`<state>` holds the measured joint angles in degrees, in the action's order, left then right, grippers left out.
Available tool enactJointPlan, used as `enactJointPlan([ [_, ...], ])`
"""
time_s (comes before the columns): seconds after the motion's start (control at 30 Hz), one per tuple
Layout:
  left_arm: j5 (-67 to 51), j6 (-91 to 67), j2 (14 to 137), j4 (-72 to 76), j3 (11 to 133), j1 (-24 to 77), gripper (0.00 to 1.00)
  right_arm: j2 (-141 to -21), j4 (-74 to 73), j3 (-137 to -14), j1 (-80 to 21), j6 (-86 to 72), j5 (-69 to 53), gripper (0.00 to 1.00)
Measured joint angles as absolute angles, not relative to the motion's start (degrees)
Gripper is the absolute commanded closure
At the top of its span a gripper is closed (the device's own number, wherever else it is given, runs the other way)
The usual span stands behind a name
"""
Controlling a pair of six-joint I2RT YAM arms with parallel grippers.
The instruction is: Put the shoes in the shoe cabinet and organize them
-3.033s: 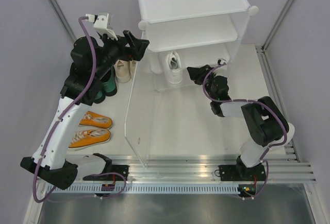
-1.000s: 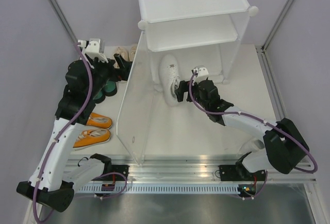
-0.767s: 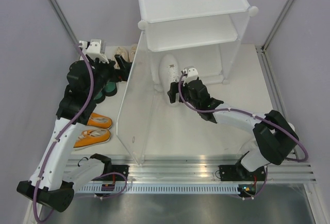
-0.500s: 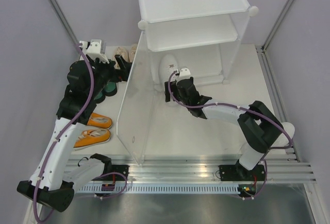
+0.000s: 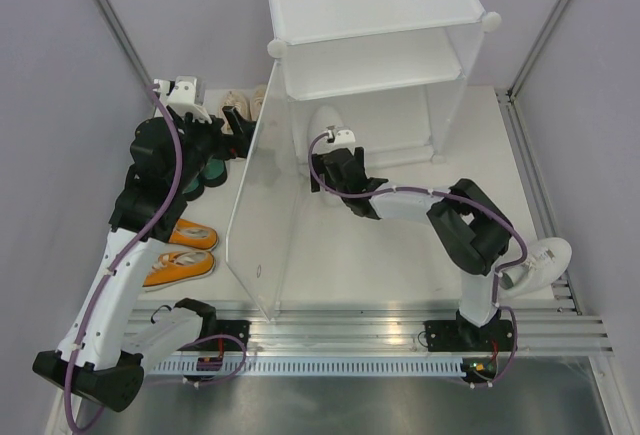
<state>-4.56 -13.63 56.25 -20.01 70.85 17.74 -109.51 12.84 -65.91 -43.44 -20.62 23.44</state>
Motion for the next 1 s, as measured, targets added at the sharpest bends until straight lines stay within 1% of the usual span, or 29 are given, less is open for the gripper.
enactJointPlan([
  [0.03, -4.56, -13.63, 56.25, -20.01, 70.85, 17.74, 0.0, -109.95, 12.78, -66.19, -43.44, -20.62, 23.49, 0.03],
  [0.1, -4.58, -13.65, 56.25, -20.01, 70.85, 17.74, 0.0, -110.74, 12.58, -67.09, -43.2, -20.71, 23.68, 0.12],
  [0.13, -4.56, -13.63, 56.25, -19.99, 70.85, 17.74, 0.0, -111.18, 12.36, -67.57, -43.16, -20.75, 23.88, 0.3],
  [0.17, -4.58, -13.63, 56.25, -20.03, 70.85, 17.74, 0.0, -111.37, 11.99, -67.88, -43.16, -20.38, 24.27, 0.39],
  [0.2, -4.58, -13.65, 56.25, -20.01, 70.85, 17.74, 0.0, -111.44, 11.6, -68.05, -43.05, -20.6, 24.58, 0.46],
  [0.23, -4.58, -13.65, 56.25, -20.01, 70.85, 17.74, 0.0, -111.44, 11.22, -68.2, -42.96, -20.64, 24.62, 0.67],
  [0.3, -4.56, -13.63, 56.25, -20.01, 70.85, 17.74, 0.0, -111.39, 10.79, -68.4, -42.92, -20.82, 24.36, 0.8],
  [0.33, -4.56, -13.63, 56.25, -20.03, 70.85, 17.74, 0.0, -111.24, 10.61, -68.4, -42.92, -20.84, 24.36, 0.91],
  [0.37, -4.56, -13.63, 56.25, -20.01, 70.85, 17.74, 0.0, -110.96, 10.15, -68.4, -42.89, -20.8, 24.27, 0.97],
  [0.4, -4.56, -13.63, 56.25, -20.01, 70.85, 17.74, 0.0, -110.48, 9.08, -68.4, -42.89, -20.75, 24.12, 0.99],
  [0.53, -4.51, -13.63, 56.25, -20.01, 70.85, 17.74, 0.0, -106.89, 3.31, -67.72, -42.92, -20.58, 22.68, 0.99],
  [0.7, -4.03, -13.61, 56.25, -20.01, 70.85, 17.74, 0.0, -95.92, -4.14, -65.84, -42.89, -20.16, 21.26, 0.99],
  [0.83, -3.03, -13.58, 56.25, -20.01, 70.85, 17.74, 0.0, -86.5, -6.87, -64.14, -42.83, -20.34, 21.26, 0.99],
  [1.0, -2.57, -13.58, 56.25, -20.01, 70.85, 17.74, 0.0, -73.08, -11.92, -55.99, -41.65, -22.81, 24.82, 0.99],
])
